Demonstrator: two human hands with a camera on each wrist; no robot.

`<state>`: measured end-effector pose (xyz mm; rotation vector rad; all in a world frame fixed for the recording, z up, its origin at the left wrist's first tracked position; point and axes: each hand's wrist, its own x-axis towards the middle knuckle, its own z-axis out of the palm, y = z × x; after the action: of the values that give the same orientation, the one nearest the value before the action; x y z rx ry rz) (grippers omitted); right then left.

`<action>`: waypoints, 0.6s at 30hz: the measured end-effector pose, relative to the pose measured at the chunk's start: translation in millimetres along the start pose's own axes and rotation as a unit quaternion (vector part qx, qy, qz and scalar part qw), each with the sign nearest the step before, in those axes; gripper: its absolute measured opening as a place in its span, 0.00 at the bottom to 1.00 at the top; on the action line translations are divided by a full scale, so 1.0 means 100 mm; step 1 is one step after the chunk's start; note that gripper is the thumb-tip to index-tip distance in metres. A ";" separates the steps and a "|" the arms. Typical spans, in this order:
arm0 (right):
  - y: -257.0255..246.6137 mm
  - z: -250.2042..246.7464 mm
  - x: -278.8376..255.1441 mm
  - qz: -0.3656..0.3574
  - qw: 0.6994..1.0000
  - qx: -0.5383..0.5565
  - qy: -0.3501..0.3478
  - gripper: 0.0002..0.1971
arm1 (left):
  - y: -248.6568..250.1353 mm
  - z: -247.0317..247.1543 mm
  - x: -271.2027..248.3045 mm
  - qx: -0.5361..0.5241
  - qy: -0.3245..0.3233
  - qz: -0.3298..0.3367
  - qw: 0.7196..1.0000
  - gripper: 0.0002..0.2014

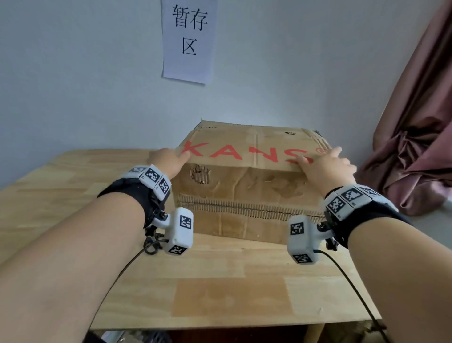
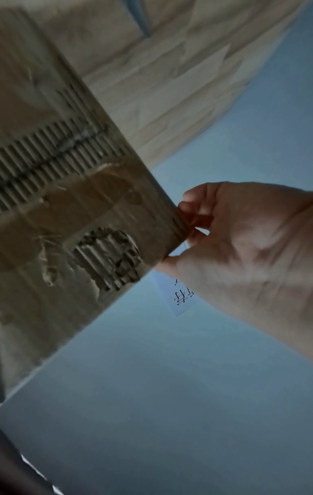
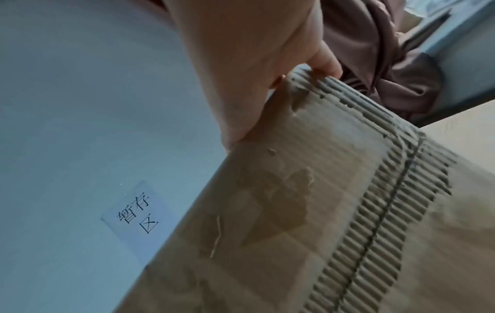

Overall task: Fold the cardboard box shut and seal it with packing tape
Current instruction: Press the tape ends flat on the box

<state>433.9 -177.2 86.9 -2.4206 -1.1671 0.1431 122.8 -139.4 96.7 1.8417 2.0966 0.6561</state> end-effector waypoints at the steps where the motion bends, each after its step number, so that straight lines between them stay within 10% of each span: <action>1: 0.03 -0.01 0.04 0.009 1.000 0.015 -0.006 0.57 | -0.02 0.03 -0.01 -0.048 -0.004 0.007 0.999 0.25; 6: 0.08 -0.05 -0.05 0.035 0.996 0.084 0.009 0.53 | -0.04 0.06 -0.14 -0.336 -0.039 -0.072 0.938 0.28; 10: 0.15 0.04 -0.19 0.016 0.986 0.150 0.067 0.49 | -0.09 0.10 -0.21 -0.365 0.015 -0.035 0.930 0.09; 18: 0.19 0.39 -0.46 -0.041 0.958 0.237 0.154 0.50 | -0.54 0.29 -0.29 -0.367 0.075 -0.007 0.927 0.10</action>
<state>407.5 -209.0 39.1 -1.8901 -0.9591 0.0132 95.5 -168.5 42.1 1.3674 1.5952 1.3832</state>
